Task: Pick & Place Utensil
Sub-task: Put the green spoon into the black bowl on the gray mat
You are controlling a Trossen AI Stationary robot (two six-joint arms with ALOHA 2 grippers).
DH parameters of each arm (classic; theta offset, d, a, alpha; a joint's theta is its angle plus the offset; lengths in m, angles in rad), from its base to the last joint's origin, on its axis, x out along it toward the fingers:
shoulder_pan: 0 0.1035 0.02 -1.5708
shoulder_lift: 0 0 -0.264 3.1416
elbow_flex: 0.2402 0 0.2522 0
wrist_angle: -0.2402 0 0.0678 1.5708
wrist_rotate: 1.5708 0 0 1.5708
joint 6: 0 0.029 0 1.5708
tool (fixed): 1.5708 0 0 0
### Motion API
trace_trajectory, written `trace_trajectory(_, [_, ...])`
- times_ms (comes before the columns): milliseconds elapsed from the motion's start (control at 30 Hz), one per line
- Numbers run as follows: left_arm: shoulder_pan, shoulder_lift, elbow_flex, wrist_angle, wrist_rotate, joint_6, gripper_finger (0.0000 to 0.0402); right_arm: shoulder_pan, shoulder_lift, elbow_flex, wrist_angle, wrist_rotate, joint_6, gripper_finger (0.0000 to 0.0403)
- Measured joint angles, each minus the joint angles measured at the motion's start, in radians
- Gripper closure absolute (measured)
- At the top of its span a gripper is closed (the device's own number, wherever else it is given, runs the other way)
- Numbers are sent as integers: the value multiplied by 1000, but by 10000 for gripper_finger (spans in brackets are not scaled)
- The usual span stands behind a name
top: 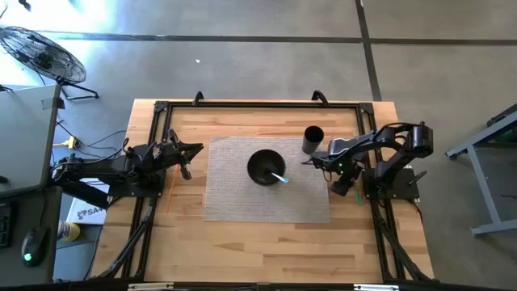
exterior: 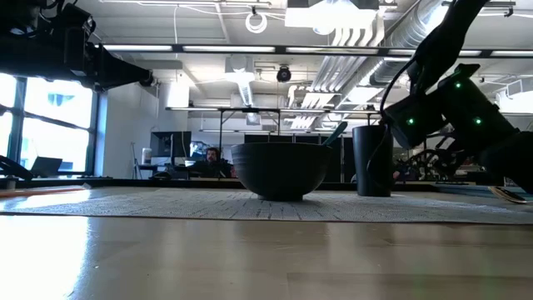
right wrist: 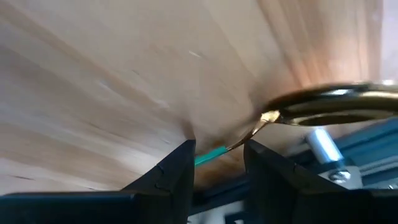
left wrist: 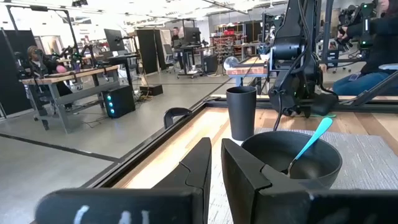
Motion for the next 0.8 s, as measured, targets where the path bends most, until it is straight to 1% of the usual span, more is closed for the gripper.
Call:
trace_trajectory(133, [0, 0, 0, -1, 0, 0, 366, 38, 0, 24, 21, -30, 8, 269])
trace_trajectory(267, [0, 0, 0, -3, 0, 0, 366, 84, 0, 35, 44, -64, 52, 269])
trace_trajectory(600, [0, 0, 0, -3, 0, 0, 366, 220, -6, 39, 81, -77, 182, 270])
trace_trajectory(800, [0, 0, 0, -3, 0, 0, 366, 272, -48, 35, 106, -72, 246, 270])
